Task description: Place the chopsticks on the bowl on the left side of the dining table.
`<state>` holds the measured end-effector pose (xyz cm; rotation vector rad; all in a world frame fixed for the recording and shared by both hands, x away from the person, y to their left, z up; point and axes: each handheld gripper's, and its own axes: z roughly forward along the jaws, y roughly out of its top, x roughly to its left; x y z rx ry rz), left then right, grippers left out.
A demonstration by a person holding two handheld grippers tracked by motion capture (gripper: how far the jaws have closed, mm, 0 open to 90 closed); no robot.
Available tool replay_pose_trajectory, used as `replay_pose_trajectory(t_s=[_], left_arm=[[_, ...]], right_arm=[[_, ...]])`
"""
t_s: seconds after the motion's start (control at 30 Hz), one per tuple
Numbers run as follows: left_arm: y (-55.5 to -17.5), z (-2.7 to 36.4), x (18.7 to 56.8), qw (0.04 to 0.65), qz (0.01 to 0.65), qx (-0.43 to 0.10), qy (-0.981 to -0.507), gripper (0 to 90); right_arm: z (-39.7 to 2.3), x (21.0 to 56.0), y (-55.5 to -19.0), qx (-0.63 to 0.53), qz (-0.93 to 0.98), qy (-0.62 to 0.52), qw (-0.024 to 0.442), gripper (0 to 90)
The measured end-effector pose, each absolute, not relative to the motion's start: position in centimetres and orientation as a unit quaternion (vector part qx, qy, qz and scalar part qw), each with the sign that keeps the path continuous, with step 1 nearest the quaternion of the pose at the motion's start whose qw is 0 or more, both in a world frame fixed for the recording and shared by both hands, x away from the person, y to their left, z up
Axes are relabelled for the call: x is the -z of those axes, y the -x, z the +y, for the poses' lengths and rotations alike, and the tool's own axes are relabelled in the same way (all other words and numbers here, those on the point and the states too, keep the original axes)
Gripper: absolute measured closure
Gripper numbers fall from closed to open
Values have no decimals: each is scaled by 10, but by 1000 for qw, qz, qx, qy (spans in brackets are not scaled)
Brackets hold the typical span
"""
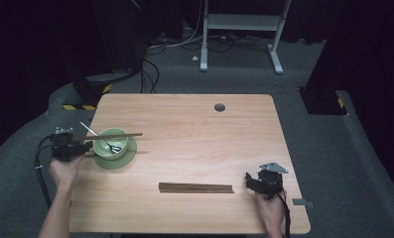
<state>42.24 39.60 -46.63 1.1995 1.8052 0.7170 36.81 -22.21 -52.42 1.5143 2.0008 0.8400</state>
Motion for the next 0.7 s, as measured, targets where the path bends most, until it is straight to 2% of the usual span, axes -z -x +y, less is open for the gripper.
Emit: replay_pose_trajectory(t_s=[0.7], left_arm=[[-412, 382, 456, 437, 697, -288, -490, 447]], right_arm=[[-222, 524, -368, -308, 733, -555, 245, 232]])
